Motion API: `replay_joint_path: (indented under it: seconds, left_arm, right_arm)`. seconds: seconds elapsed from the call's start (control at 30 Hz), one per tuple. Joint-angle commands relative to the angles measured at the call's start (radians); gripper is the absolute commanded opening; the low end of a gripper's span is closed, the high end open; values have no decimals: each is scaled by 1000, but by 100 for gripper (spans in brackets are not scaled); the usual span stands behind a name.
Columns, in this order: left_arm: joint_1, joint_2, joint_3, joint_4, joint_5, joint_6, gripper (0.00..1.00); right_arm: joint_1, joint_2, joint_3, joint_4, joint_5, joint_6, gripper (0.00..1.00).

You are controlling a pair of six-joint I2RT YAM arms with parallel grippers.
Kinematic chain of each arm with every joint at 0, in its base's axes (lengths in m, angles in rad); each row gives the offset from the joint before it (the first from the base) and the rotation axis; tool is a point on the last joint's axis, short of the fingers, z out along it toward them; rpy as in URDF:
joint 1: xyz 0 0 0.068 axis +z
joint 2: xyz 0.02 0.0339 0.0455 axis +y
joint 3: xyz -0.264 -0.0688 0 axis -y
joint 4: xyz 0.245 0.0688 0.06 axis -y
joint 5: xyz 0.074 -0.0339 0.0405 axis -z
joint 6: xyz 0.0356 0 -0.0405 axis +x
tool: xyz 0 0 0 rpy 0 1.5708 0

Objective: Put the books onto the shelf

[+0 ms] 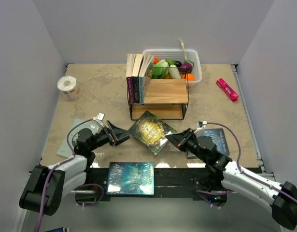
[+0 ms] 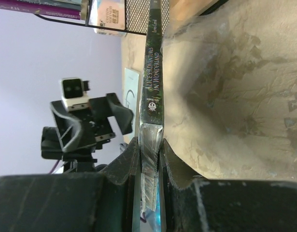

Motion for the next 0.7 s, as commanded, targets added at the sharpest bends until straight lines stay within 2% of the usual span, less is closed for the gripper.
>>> replay_joint_path:
  seconds: [0.0, 0.33, 0.43, 0.57, 0.67]
  left_arm:
    - [-6, 59, -107, 83, 41, 44, 90]
    - [-7, 135, -67, 66, 45, 109, 90]
    - [-7, 195, -79, 157, 48, 78, 89]
    - [-7, 282, -102, 392, 41, -6, 87]
    - [-7, 338, -96, 510, 42, -55, 82]
  right_arm:
    - [-4, -34, 75, 194, -14, 32, 0]
    - [-4, -20, 61, 280, -61, 61, 0]
    - [-4, -3, 78, 286, -96, 59, 0]
    - [-4, -9, 91, 268, -139, 61, 0]
    - [-4, -34, 94, 232, -162, 55, 0]
